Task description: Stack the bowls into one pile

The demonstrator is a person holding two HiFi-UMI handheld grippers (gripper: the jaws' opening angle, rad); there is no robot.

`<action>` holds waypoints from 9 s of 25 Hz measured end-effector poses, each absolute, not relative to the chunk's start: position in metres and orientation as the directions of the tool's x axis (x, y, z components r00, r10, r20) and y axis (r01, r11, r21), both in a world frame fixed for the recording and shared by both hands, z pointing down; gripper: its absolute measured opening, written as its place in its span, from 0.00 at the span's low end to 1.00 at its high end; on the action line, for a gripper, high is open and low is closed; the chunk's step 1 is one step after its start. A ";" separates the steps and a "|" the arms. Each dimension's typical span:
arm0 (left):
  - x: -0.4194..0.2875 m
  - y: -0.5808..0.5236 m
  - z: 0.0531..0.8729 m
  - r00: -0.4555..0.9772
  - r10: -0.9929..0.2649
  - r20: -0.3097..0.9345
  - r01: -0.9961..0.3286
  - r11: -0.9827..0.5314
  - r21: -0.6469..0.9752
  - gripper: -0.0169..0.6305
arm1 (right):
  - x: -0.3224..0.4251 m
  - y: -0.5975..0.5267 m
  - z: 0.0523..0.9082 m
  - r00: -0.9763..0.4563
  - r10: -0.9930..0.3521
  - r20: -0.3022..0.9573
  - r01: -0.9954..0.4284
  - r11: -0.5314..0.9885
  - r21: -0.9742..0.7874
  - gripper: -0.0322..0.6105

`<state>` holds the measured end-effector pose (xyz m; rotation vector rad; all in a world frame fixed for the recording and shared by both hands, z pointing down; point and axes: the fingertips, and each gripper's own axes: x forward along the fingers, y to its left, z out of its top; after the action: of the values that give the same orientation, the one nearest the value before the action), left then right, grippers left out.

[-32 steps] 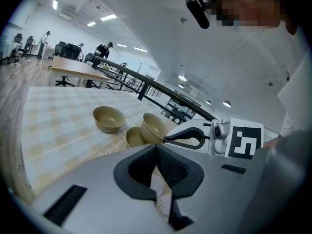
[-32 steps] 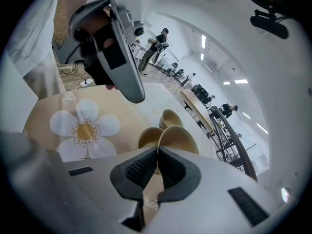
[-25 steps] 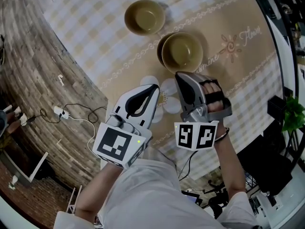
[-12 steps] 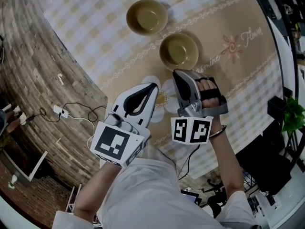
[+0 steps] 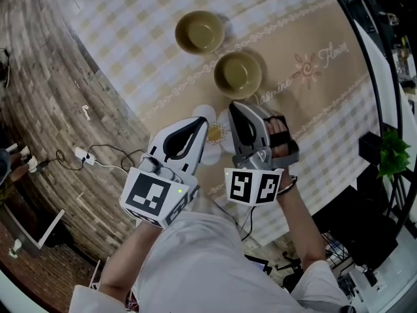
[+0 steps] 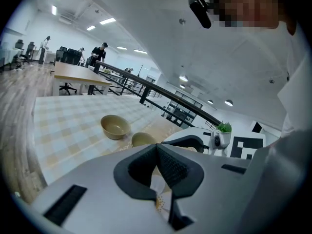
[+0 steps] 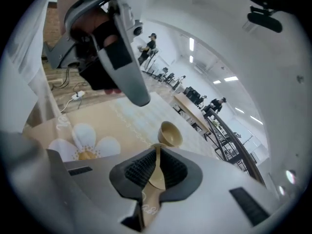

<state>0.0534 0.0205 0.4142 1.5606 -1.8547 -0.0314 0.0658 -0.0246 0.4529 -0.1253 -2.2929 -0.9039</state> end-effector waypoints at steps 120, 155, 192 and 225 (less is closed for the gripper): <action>-0.163 0.012 0.466 0.449 -0.624 0.640 -0.867 -0.131 0.481 0.05 | -0.124 -0.041 0.533 -0.444 -0.626 0.641 -0.230 0.771 0.594 0.15; -0.141 0.013 0.416 0.490 -0.635 0.597 -0.859 -0.235 0.455 0.05 | -0.097 -0.018 0.447 -0.452 -0.690 0.565 -0.317 0.716 0.621 0.11; -0.060 -0.054 0.453 0.551 -0.537 0.639 -0.832 -0.287 0.475 0.05 | 0.006 -0.049 0.501 -0.367 -0.626 0.688 -0.374 0.777 0.507 0.11; -0.057 -0.060 0.441 0.560 -0.555 0.615 -0.821 -0.275 0.500 0.05 | -0.005 -0.055 0.495 -0.443 -0.562 0.699 -0.543 0.788 0.289 0.12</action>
<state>-0.0575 -0.0599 0.4413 1.9683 -1.1075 0.4079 -0.0054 -0.0546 0.4947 0.8163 -2.1328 -0.0283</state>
